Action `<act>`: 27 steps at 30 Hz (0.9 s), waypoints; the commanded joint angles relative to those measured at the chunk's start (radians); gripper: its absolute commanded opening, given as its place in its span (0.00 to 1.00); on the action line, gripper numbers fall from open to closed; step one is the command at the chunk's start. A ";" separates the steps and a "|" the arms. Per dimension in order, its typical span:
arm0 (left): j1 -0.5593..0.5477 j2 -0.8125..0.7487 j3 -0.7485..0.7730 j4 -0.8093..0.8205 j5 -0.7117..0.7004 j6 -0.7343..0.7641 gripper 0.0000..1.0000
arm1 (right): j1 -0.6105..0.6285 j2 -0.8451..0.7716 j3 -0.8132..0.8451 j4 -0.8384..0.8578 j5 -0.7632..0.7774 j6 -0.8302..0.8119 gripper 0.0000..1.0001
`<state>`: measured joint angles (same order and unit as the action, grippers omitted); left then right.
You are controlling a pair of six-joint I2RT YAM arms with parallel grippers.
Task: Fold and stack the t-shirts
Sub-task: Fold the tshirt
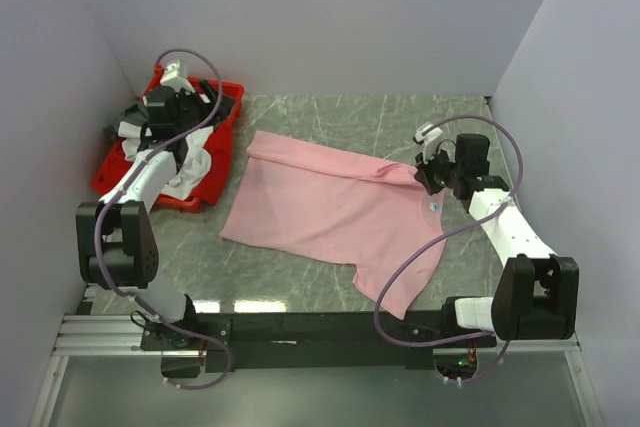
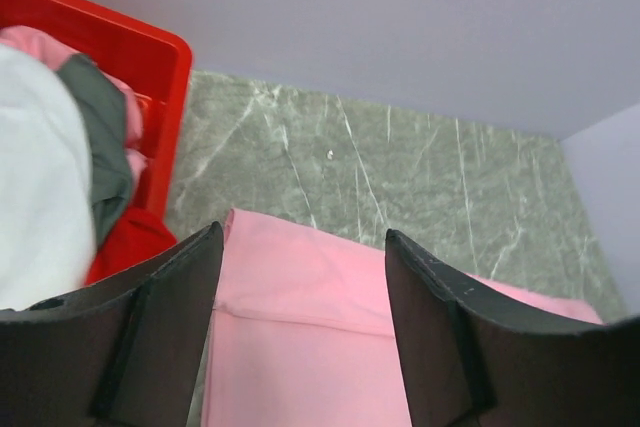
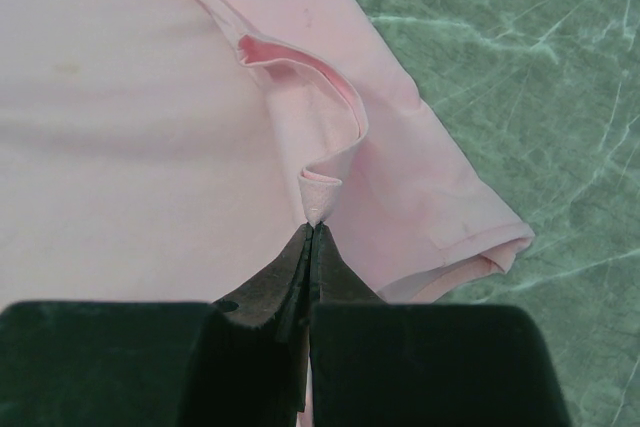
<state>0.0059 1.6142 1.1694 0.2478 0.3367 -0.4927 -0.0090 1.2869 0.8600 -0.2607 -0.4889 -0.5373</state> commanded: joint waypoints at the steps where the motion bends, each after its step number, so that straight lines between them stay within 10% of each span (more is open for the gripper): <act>1: 0.035 -0.071 -0.026 0.002 0.077 -0.064 0.70 | 0.004 -0.034 -0.007 -0.017 -0.033 -0.042 0.00; 27: 0.036 -0.339 -0.234 -0.114 0.131 0.032 0.68 | 0.046 -0.012 -0.029 -0.201 -0.120 -0.203 0.00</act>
<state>0.0444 1.3247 0.9443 0.1360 0.4473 -0.4892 0.0189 1.2812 0.8436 -0.4328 -0.5922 -0.7033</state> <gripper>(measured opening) 0.683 0.004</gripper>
